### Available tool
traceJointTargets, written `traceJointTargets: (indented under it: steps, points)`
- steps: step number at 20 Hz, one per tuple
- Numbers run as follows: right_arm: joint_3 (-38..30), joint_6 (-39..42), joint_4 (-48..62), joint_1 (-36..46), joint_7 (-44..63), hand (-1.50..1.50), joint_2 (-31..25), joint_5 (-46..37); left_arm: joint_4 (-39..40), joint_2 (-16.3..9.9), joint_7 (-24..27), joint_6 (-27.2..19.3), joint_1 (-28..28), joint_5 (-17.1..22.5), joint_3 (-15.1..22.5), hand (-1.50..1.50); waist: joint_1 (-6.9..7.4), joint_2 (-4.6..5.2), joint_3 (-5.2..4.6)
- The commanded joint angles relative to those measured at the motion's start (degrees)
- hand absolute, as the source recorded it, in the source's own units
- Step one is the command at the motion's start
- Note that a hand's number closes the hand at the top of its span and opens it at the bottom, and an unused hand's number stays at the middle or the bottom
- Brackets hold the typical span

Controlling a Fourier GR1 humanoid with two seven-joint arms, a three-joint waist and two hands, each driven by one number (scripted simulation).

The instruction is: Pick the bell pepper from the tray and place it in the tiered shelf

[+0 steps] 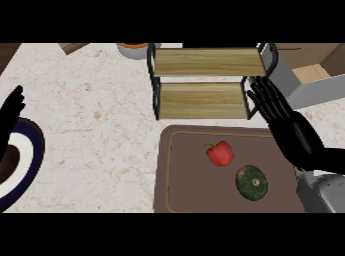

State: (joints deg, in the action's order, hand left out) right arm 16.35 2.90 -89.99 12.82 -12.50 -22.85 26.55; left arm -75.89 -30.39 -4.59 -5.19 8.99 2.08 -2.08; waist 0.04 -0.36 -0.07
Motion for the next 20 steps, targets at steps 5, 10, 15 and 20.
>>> traceJointTargets:
  steps: [5,10,15,20]
  points:
    - [-11.4,-2.7,-0.1,1.6,-7.2,1.50,-12.2,-9.8,2.3,9.9,-6.2,0.7,-4.1,7.8,0.0,0.00,-1.09,0.22,0.00]
    - [-10.9,-12.2,12.8,-1.5,1.0,1.50,-13.8,-19.2,0.6,15.1,-9.5,2.0,-5.9,10.8,2.7,0.00,0.69,0.57,0.10]
    - [-12.7,-0.5,12.5,-5.1,-11.5,-1.50,-15.5,-19.5,-2.1,15.7,-11.9,1.5,-6.3,10.0,2.4,0.00,-0.14,0.27,0.09]
    - [-10.3,8.5,5.3,-6.5,-7.6,-1.50,-21.8,-19.7,-3.7,15.4,-12.5,2.5,-8.4,10.7,2.2,0.00,-0.25,0.05,0.05]
